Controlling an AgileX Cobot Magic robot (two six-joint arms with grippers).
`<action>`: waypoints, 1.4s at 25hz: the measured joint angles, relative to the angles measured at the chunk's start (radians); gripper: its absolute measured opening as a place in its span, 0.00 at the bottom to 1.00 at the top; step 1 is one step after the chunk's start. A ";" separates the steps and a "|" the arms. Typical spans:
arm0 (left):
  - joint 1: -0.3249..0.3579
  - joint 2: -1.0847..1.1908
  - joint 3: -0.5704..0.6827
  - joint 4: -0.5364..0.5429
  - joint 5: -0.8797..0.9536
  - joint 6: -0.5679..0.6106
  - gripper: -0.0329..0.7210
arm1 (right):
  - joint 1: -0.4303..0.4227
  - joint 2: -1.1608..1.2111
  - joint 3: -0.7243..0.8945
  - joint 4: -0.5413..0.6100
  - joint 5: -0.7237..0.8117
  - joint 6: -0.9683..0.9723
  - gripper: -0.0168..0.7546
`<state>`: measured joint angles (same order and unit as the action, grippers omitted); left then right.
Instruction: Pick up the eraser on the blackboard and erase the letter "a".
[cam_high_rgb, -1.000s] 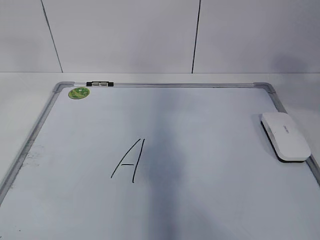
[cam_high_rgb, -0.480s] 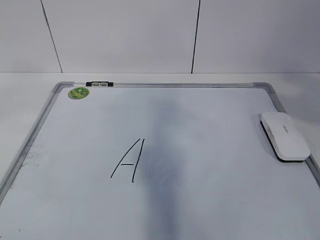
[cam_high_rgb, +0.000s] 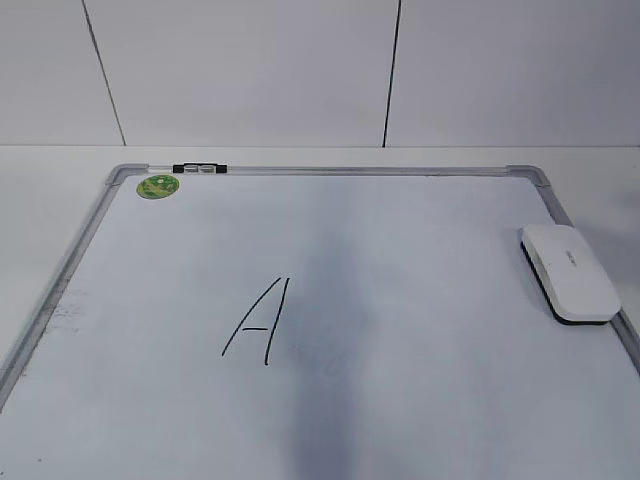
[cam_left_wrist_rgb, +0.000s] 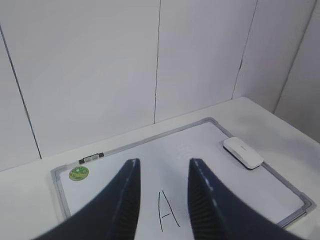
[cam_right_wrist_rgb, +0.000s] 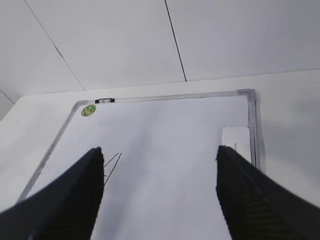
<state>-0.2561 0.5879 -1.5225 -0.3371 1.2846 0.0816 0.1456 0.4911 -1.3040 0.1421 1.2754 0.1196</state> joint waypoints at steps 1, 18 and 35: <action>0.000 -0.016 0.004 0.000 0.000 0.000 0.37 | 0.000 -0.026 0.007 0.000 0.000 0.000 0.75; -0.002 -0.307 0.471 0.123 0.001 0.000 0.36 | 0.000 -0.384 0.441 -0.061 0.003 -0.045 0.75; -0.002 -0.409 0.898 0.252 -0.005 0.000 0.36 | 0.000 -0.435 0.759 -0.217 -0.006 -0.052 0.75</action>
<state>-0.2577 0.1788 -0.6242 -0.0854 1.2794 0.0816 0.1456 0.0561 -0.5447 -0.0753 1.2693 0.0672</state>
